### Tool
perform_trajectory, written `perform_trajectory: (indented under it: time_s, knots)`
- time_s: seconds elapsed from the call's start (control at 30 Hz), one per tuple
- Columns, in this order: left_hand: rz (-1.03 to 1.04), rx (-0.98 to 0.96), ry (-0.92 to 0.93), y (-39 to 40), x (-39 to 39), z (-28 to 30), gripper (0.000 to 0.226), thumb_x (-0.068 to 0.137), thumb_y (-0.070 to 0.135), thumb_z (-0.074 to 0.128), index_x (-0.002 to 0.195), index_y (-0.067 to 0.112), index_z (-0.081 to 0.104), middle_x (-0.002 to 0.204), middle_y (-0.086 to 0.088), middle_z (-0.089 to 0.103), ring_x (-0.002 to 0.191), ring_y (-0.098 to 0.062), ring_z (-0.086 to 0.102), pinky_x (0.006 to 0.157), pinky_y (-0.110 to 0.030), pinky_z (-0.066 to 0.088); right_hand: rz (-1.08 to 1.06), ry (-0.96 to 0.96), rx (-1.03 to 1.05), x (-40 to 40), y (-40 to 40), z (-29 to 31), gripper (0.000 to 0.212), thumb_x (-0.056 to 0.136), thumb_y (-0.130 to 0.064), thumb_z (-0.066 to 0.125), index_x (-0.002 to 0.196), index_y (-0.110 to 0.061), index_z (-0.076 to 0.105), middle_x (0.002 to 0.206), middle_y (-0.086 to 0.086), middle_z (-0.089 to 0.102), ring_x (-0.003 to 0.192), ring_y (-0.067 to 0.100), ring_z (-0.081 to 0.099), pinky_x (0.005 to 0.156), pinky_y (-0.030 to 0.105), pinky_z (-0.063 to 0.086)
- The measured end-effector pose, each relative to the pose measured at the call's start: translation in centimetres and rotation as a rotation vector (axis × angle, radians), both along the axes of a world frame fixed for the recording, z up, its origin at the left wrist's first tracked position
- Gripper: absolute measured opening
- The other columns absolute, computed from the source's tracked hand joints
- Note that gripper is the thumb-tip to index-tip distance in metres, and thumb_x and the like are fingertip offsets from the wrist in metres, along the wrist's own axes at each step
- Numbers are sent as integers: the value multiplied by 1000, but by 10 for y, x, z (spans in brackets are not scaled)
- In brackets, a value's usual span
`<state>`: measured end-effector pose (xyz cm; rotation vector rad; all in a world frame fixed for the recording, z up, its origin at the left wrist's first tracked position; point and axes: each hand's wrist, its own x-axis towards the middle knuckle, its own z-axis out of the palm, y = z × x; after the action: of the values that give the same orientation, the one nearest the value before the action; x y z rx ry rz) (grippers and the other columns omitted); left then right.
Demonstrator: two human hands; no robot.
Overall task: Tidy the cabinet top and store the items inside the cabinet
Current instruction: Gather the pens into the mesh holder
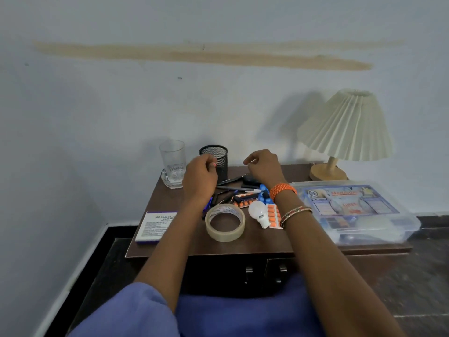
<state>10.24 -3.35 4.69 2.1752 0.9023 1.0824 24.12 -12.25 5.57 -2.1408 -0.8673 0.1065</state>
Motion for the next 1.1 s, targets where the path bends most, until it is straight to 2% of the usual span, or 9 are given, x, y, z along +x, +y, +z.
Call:
perform_trajectory:
  time_s: [0.2,0.3,0.37,0.47,0.53,0.73,0.87,1.0,1.1]
  knots:
    - [-59,161,229,7,-10,-35,21,89,10,49,103,16,64,98,-2,61,87,-16,57,72,-34,49,216,-103,-122,0,16,-5,26,81,-5,50,88,-16,73,94,12,69,74,21,60,71,28,48]
    - [-56,42,197,25,-10,-29,22,89,9,49,100,17,66,94,2,64,80,-15,58,69,-30,47,338,-240,-421,0,17,-21,30,84,-4,50,98,-19,72,110,11,67,96,27,62,83,33,49]
    - [-91,-2,202,36,-9,-27,20,89,9,51,95,17,68,90,2,66,76,-16,60,69,-31,48,367,-279,-489,-2,21,-29,32,86,-4,48,99,-21,72,113,9,65,102,28,61,80,32,46]
    - [-158,46,299,47,-19,-35,18,88,11,53,90,20,68,90,-1,69,79,-17,62,75,-38,53,395,-278,-489,-1,29,-35,27,86,-4,53,95,-21,73,111,7,65,100,26,61,74,30,44]
    - [-156,61,340,53,-27,-40,18,88,11,53,89,22,68,91,0,69,82,-17,62,77,-39,53,410,-280,-504,1,34,-35,23,84,-6,58,92,-21,73,109,5,66,100,25,61,79,34,49]
    - [-222,28,377,53,-35,-36,19,88,9,53,91,19,69,96,3,66,86,-14,58,79,-32,49,410,-267,-513,3,36,-32,16,80,-7,68,88,-20,74,95,1,63,96,24,61,84,38,51]
    - [-283,-22,470,50,-35,-41,19,89,7,53,95,17,69,101,-1,65,90,-14,58,77,-28,46,413,-271,-533,-1,31,-30,17,84,-8,65,97,-19,71,108,5,63,91,20,54,81,37,48]
    - [-272,-13,423,44,-34,-38,20,91,4,51,97,10,69,101,-5,64,87,-12,54,76,-24,40,404,-313,-517,-6,29,-33,16,84,-9,66,97,-16,71,113,6,63,102,24,58,76,31,44]
    - [-281,-7,403,39,-36,-34,18,91,6,52,96,8,69,100,-7,66,86,-12,55,75,-24,40,384,-350,-522,-5,25,-30,14,82,-10,67,94,-18,70,109,4,63,103,24,58,85,35,46]
